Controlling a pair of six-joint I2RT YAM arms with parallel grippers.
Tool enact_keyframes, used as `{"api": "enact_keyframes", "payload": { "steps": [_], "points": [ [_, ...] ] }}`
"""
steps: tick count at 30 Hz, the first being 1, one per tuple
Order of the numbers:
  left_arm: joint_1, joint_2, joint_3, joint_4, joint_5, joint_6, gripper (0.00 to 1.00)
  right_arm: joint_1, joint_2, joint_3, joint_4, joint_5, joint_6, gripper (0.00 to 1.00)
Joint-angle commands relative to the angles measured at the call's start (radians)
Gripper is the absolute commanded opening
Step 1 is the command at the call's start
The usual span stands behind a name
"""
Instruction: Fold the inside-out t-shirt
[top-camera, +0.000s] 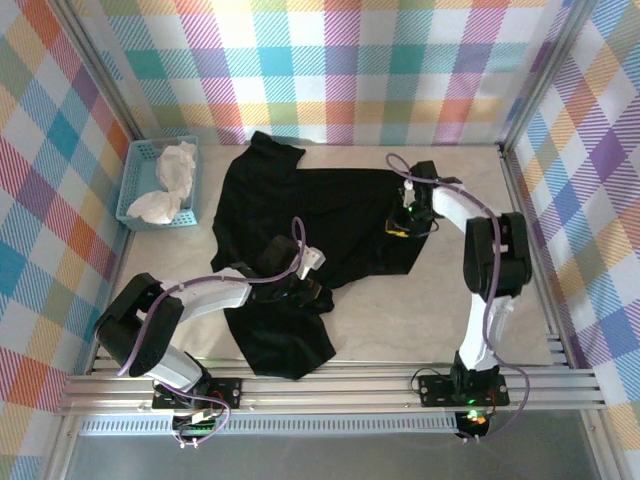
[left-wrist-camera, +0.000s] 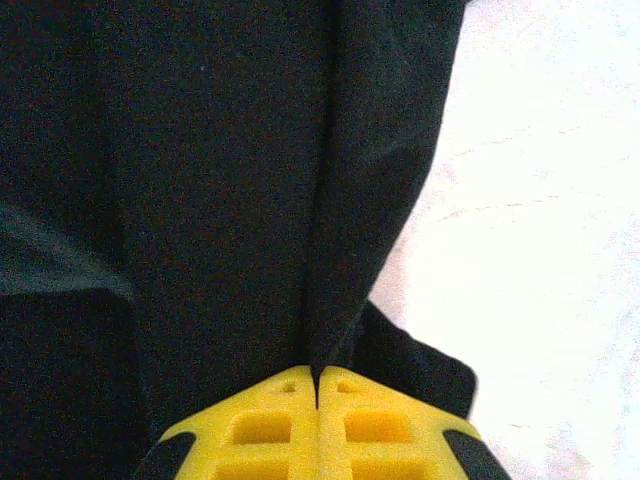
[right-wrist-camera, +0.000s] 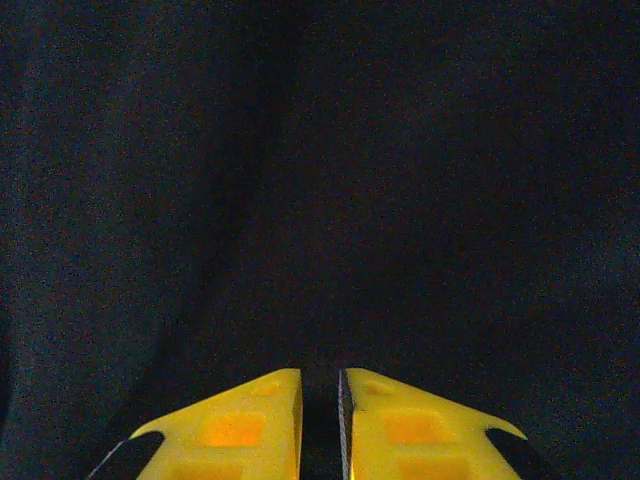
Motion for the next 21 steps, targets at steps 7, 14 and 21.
{"api": "enact_keyframes", "payload": {
  "steps": [7, 14, 21],
  "points": [
    [0.013, 0.042, 0.057, 0.052, 0.116, -0.089, 0.0, 0.033, -0.306, -0.277, 0.022, 0.09, -0.035, 0.4],
    [0.017, 0.075, 0.089, 0.039, 0.123, -0.081, 0.0, 0.164, -0.482, -0.57, 0.173, 0.021, 0.084, 0.55],
    [0.02, 0.086, 0.103, 0.023, 0.119, -0.066, 0.0, 0.225, -0.357, -0.528, 0.262, 0.06, 0.137, 0.47]
  ]
}}
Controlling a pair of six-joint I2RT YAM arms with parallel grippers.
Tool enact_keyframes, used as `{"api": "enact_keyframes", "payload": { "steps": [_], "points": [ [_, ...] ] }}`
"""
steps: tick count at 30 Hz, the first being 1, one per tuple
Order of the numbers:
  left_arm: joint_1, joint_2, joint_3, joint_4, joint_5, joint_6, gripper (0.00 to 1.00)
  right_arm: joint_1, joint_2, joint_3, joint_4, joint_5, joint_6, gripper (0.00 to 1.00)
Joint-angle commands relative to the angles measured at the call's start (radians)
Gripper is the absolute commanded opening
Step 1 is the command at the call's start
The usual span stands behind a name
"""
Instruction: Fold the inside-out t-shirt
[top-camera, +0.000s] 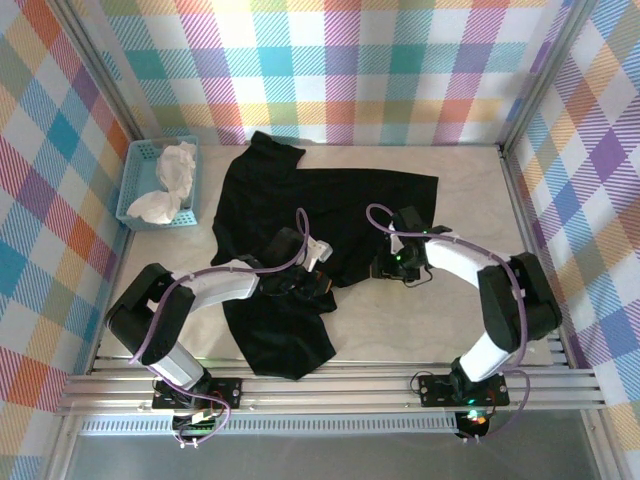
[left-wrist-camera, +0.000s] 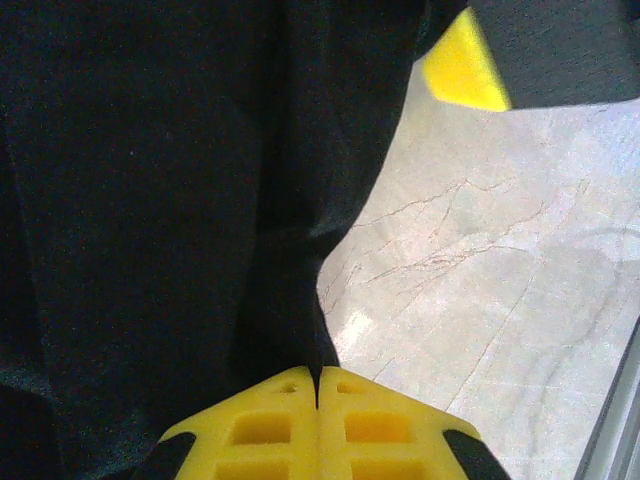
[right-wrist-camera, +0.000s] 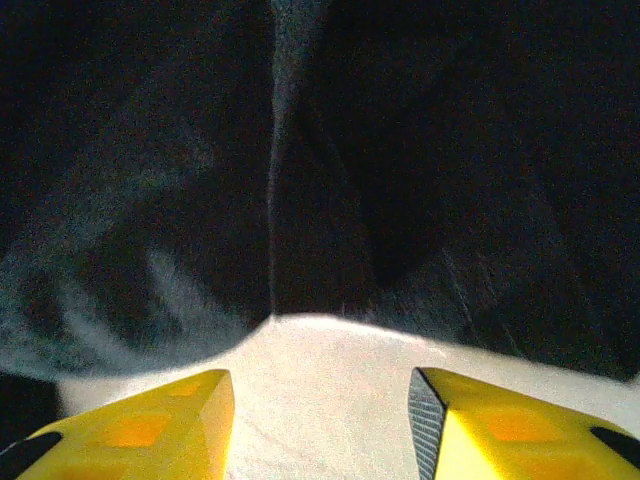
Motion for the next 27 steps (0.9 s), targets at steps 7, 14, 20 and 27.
{"api": "enact_keyframes", "payload": {
  "steps": [7, 14, 20, 27],
  "points": [
    [0.013, 0.001, 0.016, -0.013, 0.012, 0.018, 0.0, 0.017, 0.073, 0.055, 0.103, 0.073, 0.065, 0.4],
    [0.015, 0.004, 0.017, -0.019, 0.011, 0.025, 0.0, 0.017, 0.078, 0.079, 0.089, 0.144, 0.063, 0.38],
    [0.017, 0.011, 0.018, -0.021, 0.015, 0.029, 0.0, 0.021, 0.076, 0.108, 0.059, 0.181, 0.042, 0.36],
    [0.017, 0.024, 0.021, -0.022, 0.022, 0.03, 0.0, 0.025, 0.092, 0.133, 0.035, 0.221, 0.017, 0.3]
  ]
}}
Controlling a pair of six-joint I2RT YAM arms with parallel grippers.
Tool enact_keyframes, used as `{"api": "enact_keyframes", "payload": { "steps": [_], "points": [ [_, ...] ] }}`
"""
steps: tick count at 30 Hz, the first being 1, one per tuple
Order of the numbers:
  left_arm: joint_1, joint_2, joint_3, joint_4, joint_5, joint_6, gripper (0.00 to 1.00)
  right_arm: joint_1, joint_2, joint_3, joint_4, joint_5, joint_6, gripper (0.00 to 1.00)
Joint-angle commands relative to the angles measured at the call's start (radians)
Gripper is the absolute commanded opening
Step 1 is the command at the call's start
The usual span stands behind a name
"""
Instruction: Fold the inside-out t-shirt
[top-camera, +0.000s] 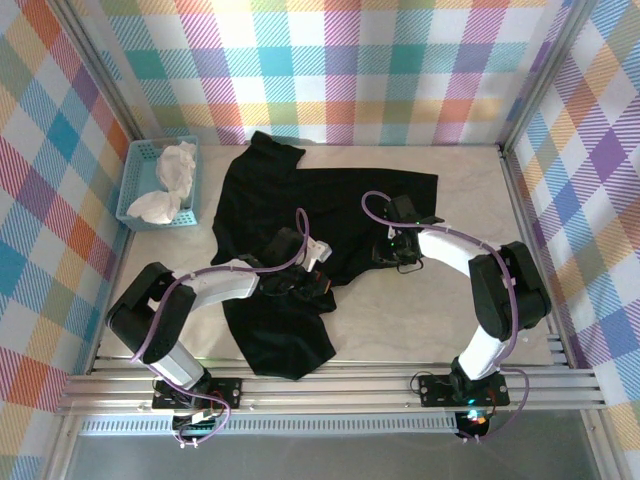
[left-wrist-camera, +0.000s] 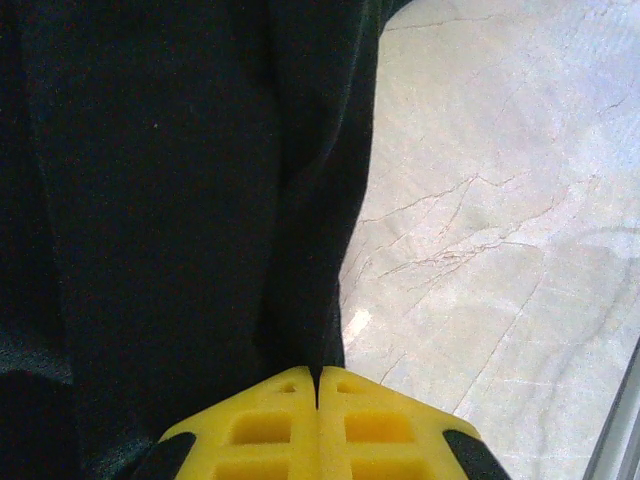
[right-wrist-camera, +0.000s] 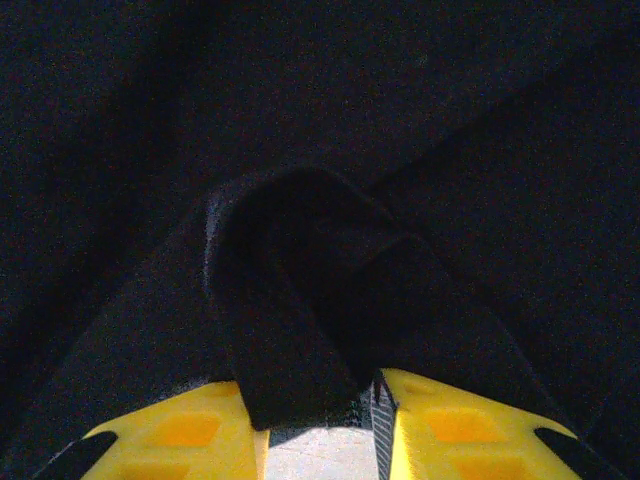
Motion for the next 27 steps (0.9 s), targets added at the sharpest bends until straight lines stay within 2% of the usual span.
{"api": "enact_keyframes", "payload": {
  "steps": [1, 7, 11, 15, 19, 23, 27],
  "points": [
    [0.01, 0.015, 0.022, -0.018, 0.021, 0.022, 0.0, 0.007, 0.022, 0.034, -0.031, 0.044, -0.025, 0.27],
    [0.01, 0.013, 0.024, -0.022, 0.019, 0.026, 0.0, 0.007, 0.017, 0.072, -0.065, 0.087, -0.067, 0.11],
    [0.024, -0.012, 0.009, -0.009, 0.012, 0.005, 0.0, 0.007, -0.037, 0.103, -0.115, 0.054, -0.175, 0.03],
    [0.073, -0.072, -0.031, 0.03, 0.011, -0.061, 0.0, 0.005, -0.126, 0.11, -0.179, -0.127, -0.315, 0.0],
    [0.139, -0.141, -0.064, 0.04, -0.008, -0.147, 0.0, -0.004, -0.173, 0.137, -0.287, -0.397, -0.401, 0.0],
    [0.194, -0.177, -0.082, 0.013, -0.054, -0.212, 0.0, -0.012, -0.174, 0.159, -0.354, -0.636, -0.443, 0.0],
    [0.227, -0.183, -0.105, 0.001, -0.098, -0.25, 0.0, -0.055, -0.136, 0.175, -0.362, -0.794, -0.447, 0.0]
  ]
}}
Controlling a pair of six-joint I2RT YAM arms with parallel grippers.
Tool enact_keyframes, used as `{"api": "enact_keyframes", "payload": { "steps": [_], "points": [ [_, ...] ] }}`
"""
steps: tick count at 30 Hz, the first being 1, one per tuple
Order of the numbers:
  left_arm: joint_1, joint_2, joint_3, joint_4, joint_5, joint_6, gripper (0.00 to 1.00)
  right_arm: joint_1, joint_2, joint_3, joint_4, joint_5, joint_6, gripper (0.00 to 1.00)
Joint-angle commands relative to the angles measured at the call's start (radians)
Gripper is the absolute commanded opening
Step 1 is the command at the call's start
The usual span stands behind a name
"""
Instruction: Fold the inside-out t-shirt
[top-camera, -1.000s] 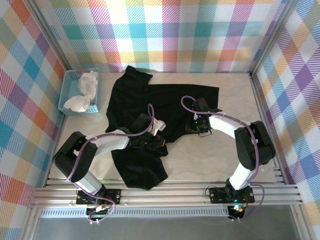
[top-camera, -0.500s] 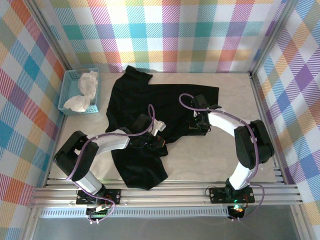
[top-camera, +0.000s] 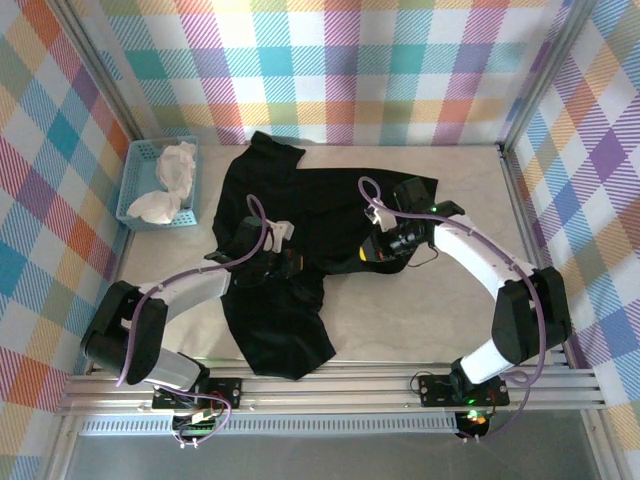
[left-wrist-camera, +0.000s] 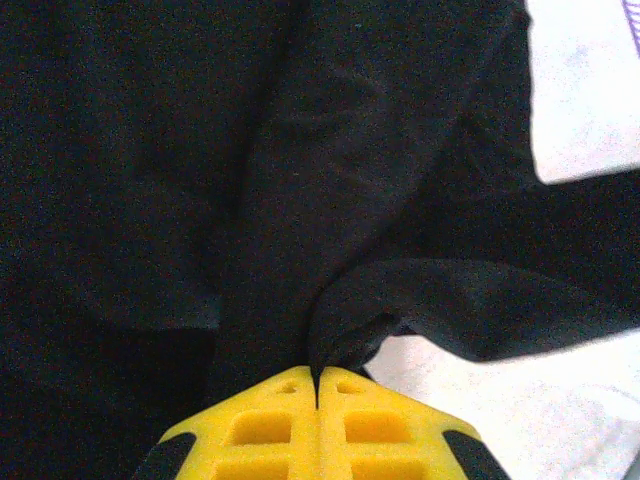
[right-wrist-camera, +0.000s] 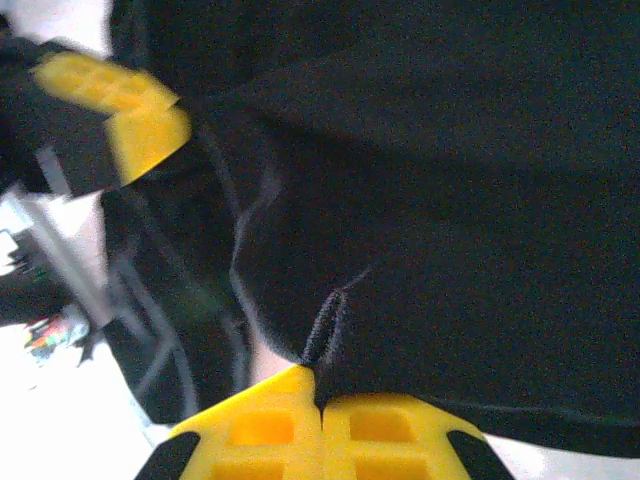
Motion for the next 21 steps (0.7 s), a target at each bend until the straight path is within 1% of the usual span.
{"api": "enact_keyframes", "payload": {
  "steps": [1, 4, 6, 8, 9, 10, 11, 12, 13, 16, 17, 21],
  "points": [
    [0.026, -0.024, -0.034, -0.012, -0.05, -0.06, 0.0, -0.049, 0.044, 0.035, -0.054, -0.229, -0.039, 0.0],
    [0.031, -0.032, -0.044, -0.024, -0.069, -0.051, 0.0, -0.099, 0.098, 0.041, -0.025, -0.214, 0.008, 0.0],
    [0.032, -0.028, -0.045, -0.026, -0.05, -0.039, 0.0, -0.119, 0.146, 0.059, -0.012, -0.19, 0.036, 0.03],
    [0.031, -0.014, -0.04, -0.021, 0.001, -0.021, 0.0, -0.124, 0.204, 0.08, 0.017, -0.146, 0.08, 0.08],
    [0.031, -0.009, -0.038, -0.018, 0.02, -0.017, 0.0, -0.126, 0.234, 0.092, 0.03, -0.129, 0.097, 0.09],
    [0.03, 0.0, -0.034, -0.014, 0.037, -0.012, 0.0, -0.125, 0.266, 0.111, 0.039, -0.106, 0.119, 0.12],
    [0.029, 0.006, -0.03, -0.012, 0.049, -0.012, 0.0, -0.125, 0.29, 0.122, 0.054, -0.076, 0.148, 0.16],
    [0.029, 0.011, -0.027, -0.014, 0.056, -0.012, 0.0, -0.127, 0.303, 0.127, 0.071, -0.045, 0.167, 0.17],
    [0.028, 0.014, -0.025, -0.012, 0.061, -0.012, 0.0, -0.127, 0.315, 0.134, 0.078, 0.006, 0.188, 0.21],
    [0.027, 0.015, -0.021, -0.011, 0.065, -0.015, 0.0, -0.124, 0.283, 0.113, 0.101, 0.185, 0.241, 0.29],
    [0.026, 0.012, -0.021, -0.01, 0.064, -0.018, 0.0, -0.12, 0.248, 0.08, 0.123, 0.223, 0.249, 0.3],
    [0.024, 0.009, -0.021, -0.004, 0.055, -0.025, 0.0, -0.076, 0.089, -0.077, 0.218, 0.256, 0.219, 0.34]
  ]
}}
